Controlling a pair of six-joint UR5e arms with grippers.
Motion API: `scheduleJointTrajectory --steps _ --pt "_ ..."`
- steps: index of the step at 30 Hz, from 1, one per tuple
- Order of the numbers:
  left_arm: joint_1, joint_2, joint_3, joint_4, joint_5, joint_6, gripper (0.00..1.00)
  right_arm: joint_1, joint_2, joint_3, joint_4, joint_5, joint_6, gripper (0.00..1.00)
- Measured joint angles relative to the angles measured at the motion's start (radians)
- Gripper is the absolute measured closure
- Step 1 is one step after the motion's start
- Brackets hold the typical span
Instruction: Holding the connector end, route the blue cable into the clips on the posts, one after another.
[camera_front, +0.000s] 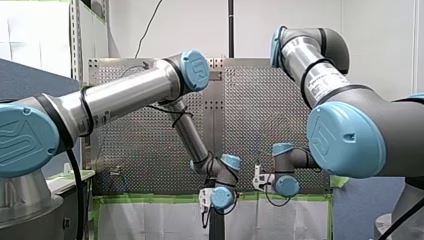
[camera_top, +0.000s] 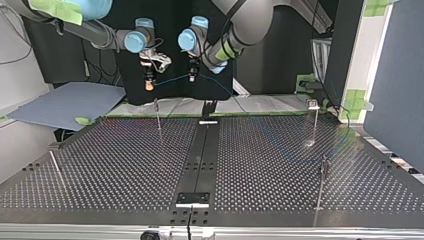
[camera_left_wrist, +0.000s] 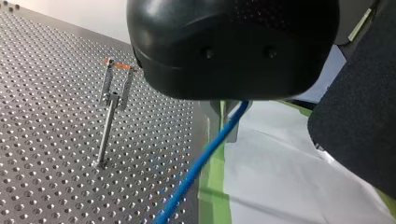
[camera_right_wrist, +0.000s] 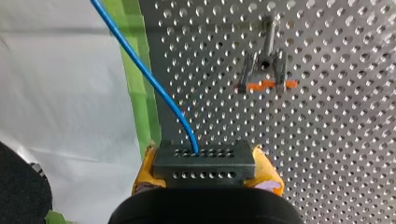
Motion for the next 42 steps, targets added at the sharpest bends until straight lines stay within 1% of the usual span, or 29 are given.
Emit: scheduleJointTrajectory --steps 4,7,11,14,16,19,21,25,28,29,31,32,34,38,42 --pt "-0.002 -0.008 0.037 0.002 -0.009 -0.011 1.0 -0.018 0.0 0.0 0.0 -0.007 0.002 1.0" --pt "-0.006 -0.009 0.066 0.007 -0.018 -0.024 1.0 -0.032 0.0 0.0 0.0 -0.028 0.004 1.0" --pt "-0.014 -0.009 0.104 0.014 -0.027 -0.041 1.0 -0.052 0.0 0.0 -0.001 -0.07 0.01 1.0" --pt "-0.019 -0.009 0.133 0.019 -0.03 -0.05 1.0 -0.065 0.001 0.0 -0.002 -0.095 0.01 1.0" --pt "-0.022 -0.009 0.153 0.021 -0.03 -0.055 1.0 -0.07 0.0 0.0 -0.003 -0.104 0.007 1.0" --pt "-0.025 -0.008 0.182 0.026 -0.032 -0.06 1.0 -0.077 0.0 -0.001 -0.004 -0.112 -0.005 1.0" --pt "-0.028 -0.009 0.195 0.03 -0.032 -0.063 1.0 -0.08 0.0 -0.001 -0.004 -0.115 -0.016 1.0" --pt "-0.032 -0.009 0.202 0.039 -0.046 -0.066 1.0 -0.091 0.0 -0.002 0.006 -0.128 -0.037 1.0" --pt "-0.033 -0.009 0.203 0.043 -0.051 -0.066 1.0 -0.105 0.0 -0.002 0.026 -0.15 -0.06 1.0" --pt "-0.033 -0.009 0.203 0.044 -0.052 -0.066 1.0 -0.112 0.0 -0.002 0.034 -0.161 -0.073 1.0" --pt "-0.034 -0.009 0.203 0.046 -0.053 -0.063 1.0 -0.122 0.0 -0.002 0.042 -0.18 -0.091 1.0" --pt "-0.034 -0.009 0.203 0.046 -0.053 -0.061 1.0 -0.131 0.0 -0.002 0.045 -0.192 -0.101 1.0" --pt "-0.035 -0.009 0.203 0.046 -0.052 -0.059 1.0 -0.146 0.0 -0.002 0.046 -0.21 -0.113 1.0" --pt "-0.036 -0.009 0.203 0.047 -0.04 -0.058 1.0 -0.184 0.001 -0.001 0.045 -0.251 -0.143 1.0" --pt "-0.033 -0.014 0.203 0.047 -0.026 -0.052 1.0 -0.219 0.001 -0.001 0.039 -0.287 -0.16 1.0"
